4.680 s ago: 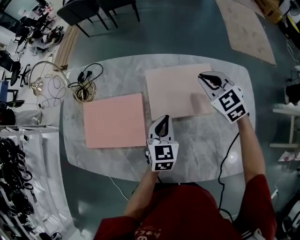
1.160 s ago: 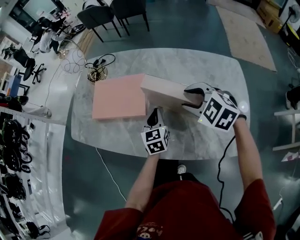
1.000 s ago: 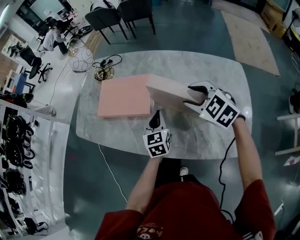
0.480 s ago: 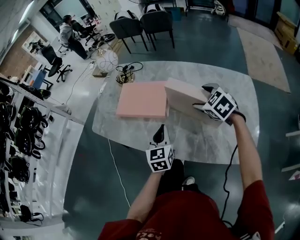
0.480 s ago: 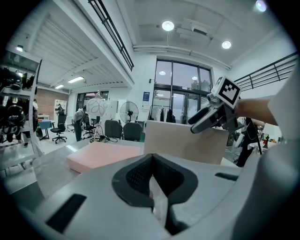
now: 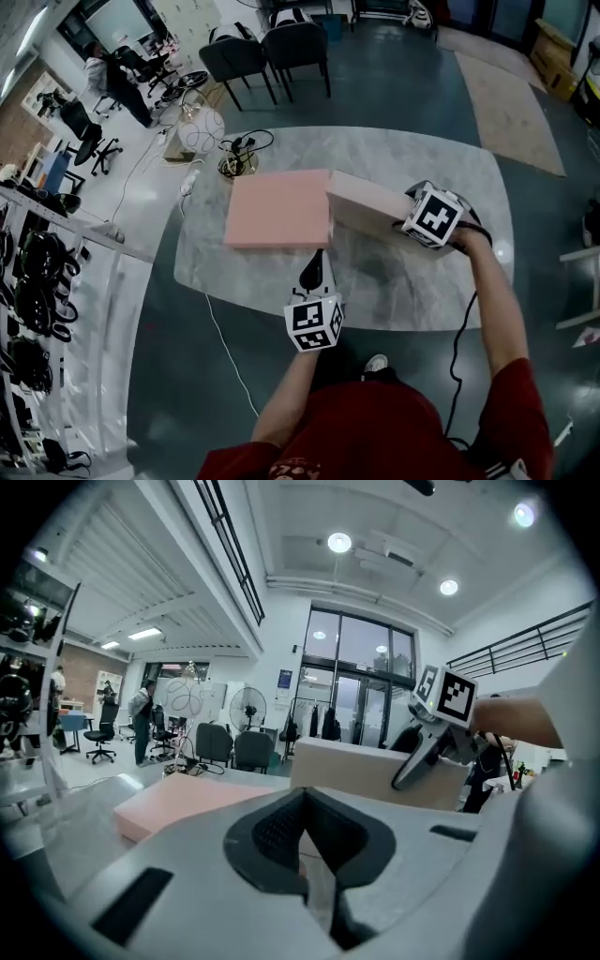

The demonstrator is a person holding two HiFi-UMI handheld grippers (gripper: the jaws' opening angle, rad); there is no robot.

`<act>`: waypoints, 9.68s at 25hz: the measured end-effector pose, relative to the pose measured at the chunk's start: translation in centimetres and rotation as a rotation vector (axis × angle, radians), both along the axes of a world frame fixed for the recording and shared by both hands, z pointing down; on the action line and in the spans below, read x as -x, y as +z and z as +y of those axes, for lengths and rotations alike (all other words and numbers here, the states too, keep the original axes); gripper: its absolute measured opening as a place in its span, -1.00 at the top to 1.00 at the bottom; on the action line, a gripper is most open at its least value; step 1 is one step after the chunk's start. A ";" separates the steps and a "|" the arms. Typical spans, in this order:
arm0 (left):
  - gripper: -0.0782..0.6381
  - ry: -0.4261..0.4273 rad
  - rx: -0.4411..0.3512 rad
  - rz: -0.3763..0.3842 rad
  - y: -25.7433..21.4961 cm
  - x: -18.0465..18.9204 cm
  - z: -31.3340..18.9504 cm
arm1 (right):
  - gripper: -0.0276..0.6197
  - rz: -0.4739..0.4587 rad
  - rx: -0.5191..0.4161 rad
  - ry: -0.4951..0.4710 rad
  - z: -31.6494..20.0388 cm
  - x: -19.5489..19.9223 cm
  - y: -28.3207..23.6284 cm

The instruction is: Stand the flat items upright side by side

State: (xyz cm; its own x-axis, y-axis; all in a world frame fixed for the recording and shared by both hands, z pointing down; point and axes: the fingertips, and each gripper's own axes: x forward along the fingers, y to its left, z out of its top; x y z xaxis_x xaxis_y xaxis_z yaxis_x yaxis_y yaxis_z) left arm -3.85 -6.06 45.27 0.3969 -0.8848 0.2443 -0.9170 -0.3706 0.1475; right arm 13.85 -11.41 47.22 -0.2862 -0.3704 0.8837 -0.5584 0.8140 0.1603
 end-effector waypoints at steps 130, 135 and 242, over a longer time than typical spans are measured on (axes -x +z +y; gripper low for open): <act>0.77 -0.081 0.088 -0.125 2.9 19.3 -14.5 | -0.12 -0.525 -0.495 0.444 -14.1 19.0 0.7; 0.76 -0.040 0.194 -0.144 7.5 19.8 -14.8 | -0.12 -0.480 -0.369 0.298 -19.7 22.5 4.5; 0.77 0.002 0.369 0.069 16.6 25.4 -3.6 | 0.08 -0.472 -0.010 0.099 0.4 38.0 -5.7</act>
State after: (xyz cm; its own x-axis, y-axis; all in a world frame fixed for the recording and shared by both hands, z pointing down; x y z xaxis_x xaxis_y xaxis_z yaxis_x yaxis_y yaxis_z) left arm -29.25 -9.65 61.91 0.4253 -0.7411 0.5195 -0.8995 -0.2829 0.3329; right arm -24.11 -11.06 41.49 -0.6181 -0.4239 0.6620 -0.6468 0.7528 -0.1218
